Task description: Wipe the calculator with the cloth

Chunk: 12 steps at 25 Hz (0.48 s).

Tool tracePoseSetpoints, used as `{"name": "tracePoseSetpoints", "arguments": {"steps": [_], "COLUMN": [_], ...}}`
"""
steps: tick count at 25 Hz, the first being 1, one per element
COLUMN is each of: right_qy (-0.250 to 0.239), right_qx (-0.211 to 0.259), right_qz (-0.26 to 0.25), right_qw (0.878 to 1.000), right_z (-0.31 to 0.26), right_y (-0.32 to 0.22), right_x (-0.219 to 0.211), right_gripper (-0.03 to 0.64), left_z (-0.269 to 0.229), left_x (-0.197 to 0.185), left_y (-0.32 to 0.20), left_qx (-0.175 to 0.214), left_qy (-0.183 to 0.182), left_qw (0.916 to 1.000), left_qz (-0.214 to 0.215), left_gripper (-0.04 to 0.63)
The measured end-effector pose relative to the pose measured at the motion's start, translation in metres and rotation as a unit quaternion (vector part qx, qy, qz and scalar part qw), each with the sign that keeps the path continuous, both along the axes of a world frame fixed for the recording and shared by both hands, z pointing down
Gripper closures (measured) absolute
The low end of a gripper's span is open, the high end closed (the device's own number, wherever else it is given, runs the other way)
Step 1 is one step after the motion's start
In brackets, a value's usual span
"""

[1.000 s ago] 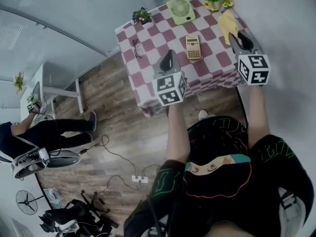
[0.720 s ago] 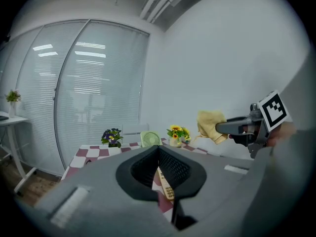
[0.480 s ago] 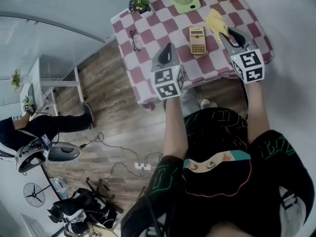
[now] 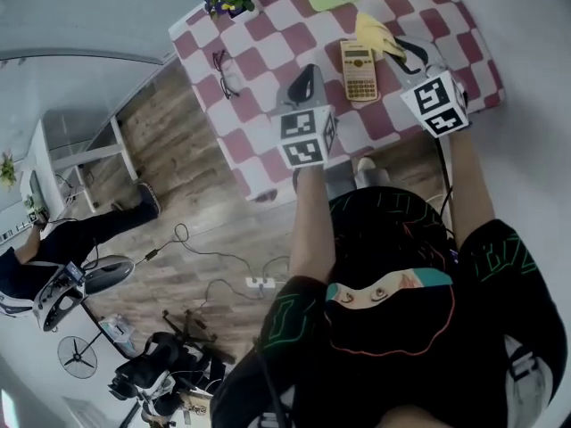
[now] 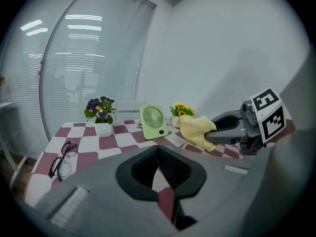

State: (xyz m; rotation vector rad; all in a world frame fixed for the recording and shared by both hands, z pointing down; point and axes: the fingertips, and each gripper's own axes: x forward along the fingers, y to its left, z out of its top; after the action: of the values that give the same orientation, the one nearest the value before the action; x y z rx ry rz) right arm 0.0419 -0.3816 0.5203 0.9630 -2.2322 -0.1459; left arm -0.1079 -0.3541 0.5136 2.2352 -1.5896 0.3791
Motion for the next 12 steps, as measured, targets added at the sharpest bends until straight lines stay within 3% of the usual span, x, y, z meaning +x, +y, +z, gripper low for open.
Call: {"name": "tracePoseSetpoints", "arguments": {"steps": [6, 12], "right_qy": [0.117, 0.231], "right_qx": [0.016, 0.047], "right_qz": [-0.079, -0.149], "right_qw": [0.99, 0.96], "right_z": [0.035, 0.074], "right_y": [-0.027, -0.024], "right_x": [-0.029, -0.05], "right_gripper": [0.503, 0.502], "left_z": [0.019, 0.028], "left_x": [-0.013, -0.021], "left_y": [-0.015, -0.017], "left_qx": [-0.025, -0.038], "left_qy": [-0.003, -0.003], "left_qw": [0.9997, 0.9993], "left_qz": [0.003, 0.004], "left_gripper": [0.586, 0.586]}}
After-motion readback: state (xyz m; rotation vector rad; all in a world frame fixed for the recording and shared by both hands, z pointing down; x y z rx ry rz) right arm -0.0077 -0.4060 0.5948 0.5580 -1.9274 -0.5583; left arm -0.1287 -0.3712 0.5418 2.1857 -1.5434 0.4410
